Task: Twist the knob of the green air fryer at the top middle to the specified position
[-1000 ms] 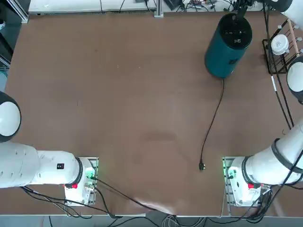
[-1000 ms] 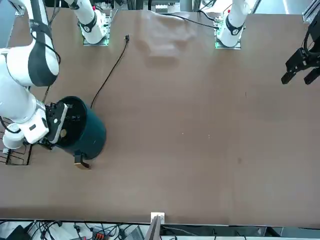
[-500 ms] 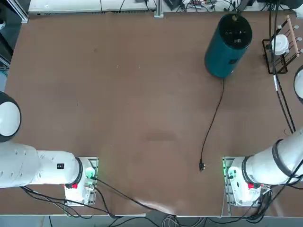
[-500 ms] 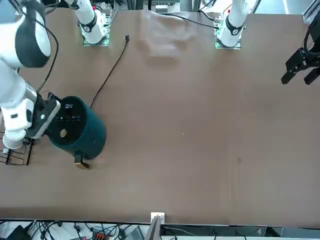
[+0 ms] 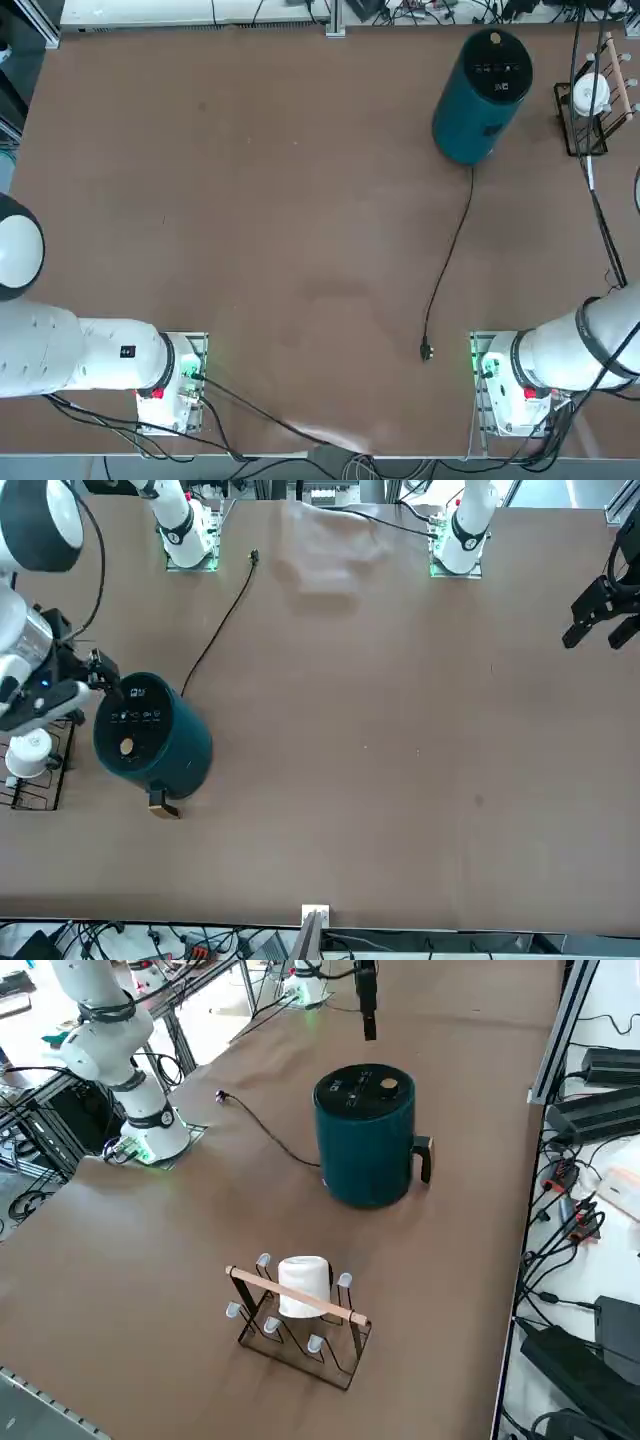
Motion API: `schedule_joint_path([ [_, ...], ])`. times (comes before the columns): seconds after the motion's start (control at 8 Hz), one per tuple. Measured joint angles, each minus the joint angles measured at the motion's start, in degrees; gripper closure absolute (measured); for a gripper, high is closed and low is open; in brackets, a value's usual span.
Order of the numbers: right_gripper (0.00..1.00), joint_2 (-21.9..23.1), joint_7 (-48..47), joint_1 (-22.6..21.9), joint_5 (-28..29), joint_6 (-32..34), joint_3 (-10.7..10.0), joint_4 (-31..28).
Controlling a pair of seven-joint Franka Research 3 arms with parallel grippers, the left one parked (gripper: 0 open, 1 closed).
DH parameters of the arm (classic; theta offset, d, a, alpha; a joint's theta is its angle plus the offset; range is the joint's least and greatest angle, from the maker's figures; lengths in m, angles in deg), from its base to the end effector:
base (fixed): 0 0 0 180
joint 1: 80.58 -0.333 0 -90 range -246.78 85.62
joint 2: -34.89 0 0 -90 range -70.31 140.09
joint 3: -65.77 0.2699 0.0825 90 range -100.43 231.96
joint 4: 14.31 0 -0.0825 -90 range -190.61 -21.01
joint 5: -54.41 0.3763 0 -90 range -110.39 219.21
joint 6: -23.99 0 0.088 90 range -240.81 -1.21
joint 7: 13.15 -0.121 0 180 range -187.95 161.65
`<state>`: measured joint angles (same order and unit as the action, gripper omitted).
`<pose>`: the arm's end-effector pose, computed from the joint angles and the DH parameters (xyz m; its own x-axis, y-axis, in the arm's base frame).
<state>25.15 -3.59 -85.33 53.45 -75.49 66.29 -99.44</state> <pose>0.6040 0.0536 0.5218 0.9631 0.2581 0.0767 0.2566 -0.9661 0.0283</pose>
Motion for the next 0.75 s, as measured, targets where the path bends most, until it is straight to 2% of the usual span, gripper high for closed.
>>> schedule_joint_path([
  [0.25,0.00,2.57,-15.60,0.05,0.03,2.74,-0.21,0.04],
  [0.38,0.00,3.52,-20.45,0.07,0.04,3.89,-0.41,0.04],
  [0.75,0.00,4.30,-23.27,2.10,1.17,9.13,-1.59,3.42],
])
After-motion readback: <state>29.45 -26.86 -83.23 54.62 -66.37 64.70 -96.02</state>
